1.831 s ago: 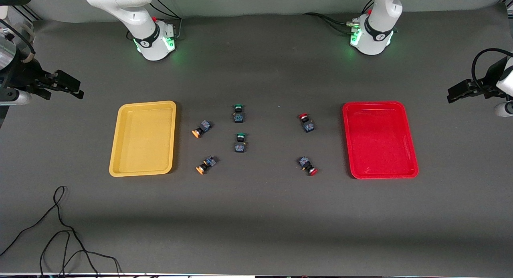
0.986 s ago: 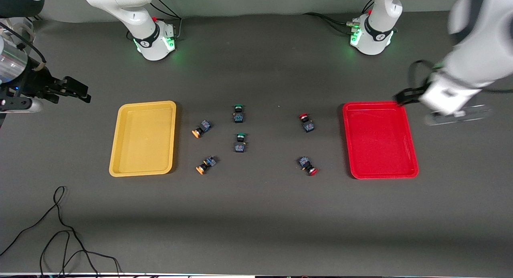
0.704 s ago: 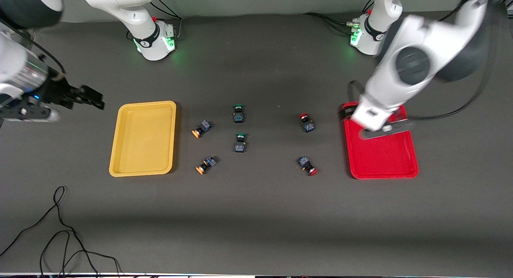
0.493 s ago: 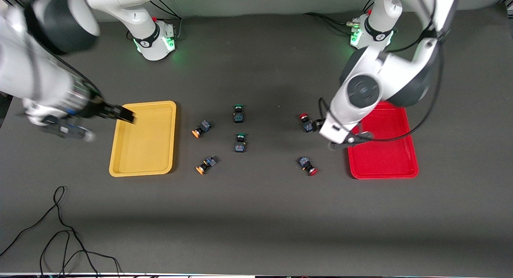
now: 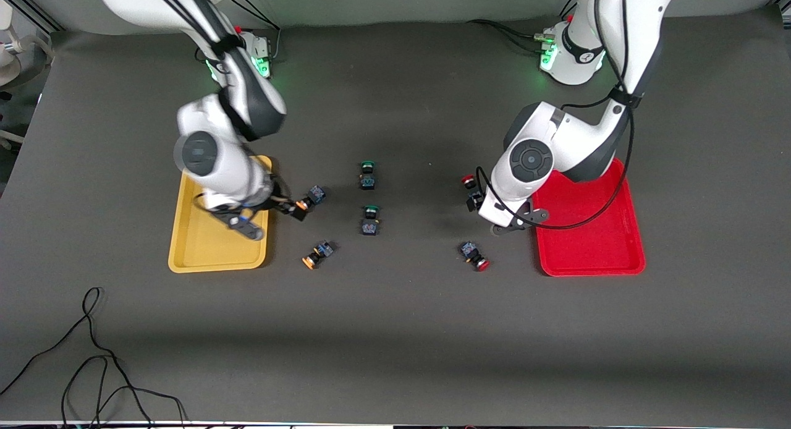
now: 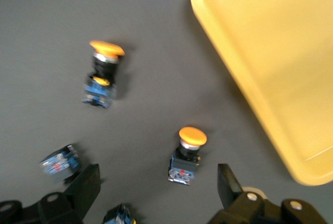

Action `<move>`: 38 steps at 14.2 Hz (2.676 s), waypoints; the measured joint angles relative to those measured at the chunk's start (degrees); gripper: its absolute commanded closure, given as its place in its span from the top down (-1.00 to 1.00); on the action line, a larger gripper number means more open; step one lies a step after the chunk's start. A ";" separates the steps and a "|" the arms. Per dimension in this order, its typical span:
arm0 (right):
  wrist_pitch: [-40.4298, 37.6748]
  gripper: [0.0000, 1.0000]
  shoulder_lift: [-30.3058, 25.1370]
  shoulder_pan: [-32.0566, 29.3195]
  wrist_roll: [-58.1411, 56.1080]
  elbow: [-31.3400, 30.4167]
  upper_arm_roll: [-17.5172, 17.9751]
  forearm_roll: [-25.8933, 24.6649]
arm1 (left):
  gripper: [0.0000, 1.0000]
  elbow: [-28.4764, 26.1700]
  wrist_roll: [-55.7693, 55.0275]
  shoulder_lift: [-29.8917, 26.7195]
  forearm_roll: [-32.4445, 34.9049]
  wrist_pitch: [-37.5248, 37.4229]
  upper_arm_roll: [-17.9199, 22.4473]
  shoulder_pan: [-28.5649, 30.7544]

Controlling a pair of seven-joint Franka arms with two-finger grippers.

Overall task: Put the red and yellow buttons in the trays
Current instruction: 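Grasp a yellow button with the right gripper while the left gripper grasps a red button, then place the yellow button in the yellow tray while the left gripper places red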

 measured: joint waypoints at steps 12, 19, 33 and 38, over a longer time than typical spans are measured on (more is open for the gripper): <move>10.68 -0.46 8.71 4.14 11.00 -5.73 -0.21 0.02 | -0.61 -5.00 -10.68 5.96 -2.23 8.67 -2.16 -2.89; 6.59 -1.00 7.24 4.05 11.00 -4.21 -0.65 0.02 | -0.93 -2.85 -10.91 3.63 -2.37 3.97 -2.62 -1.62; -10.16 -1.00 -7.20 2.27 -22.32 -8.96 -29.44 2.83 | -0.81 -8.10 25.55 -9.09 -2.27 -13.51 -1.50 26.53; 7.08 -1.00 -6.45 2.72 -24.42 -22.98 -29.72 3.72 | 0.99 -17.60 25.72 -7.11 -2.24 -1.42 -1.39 26.56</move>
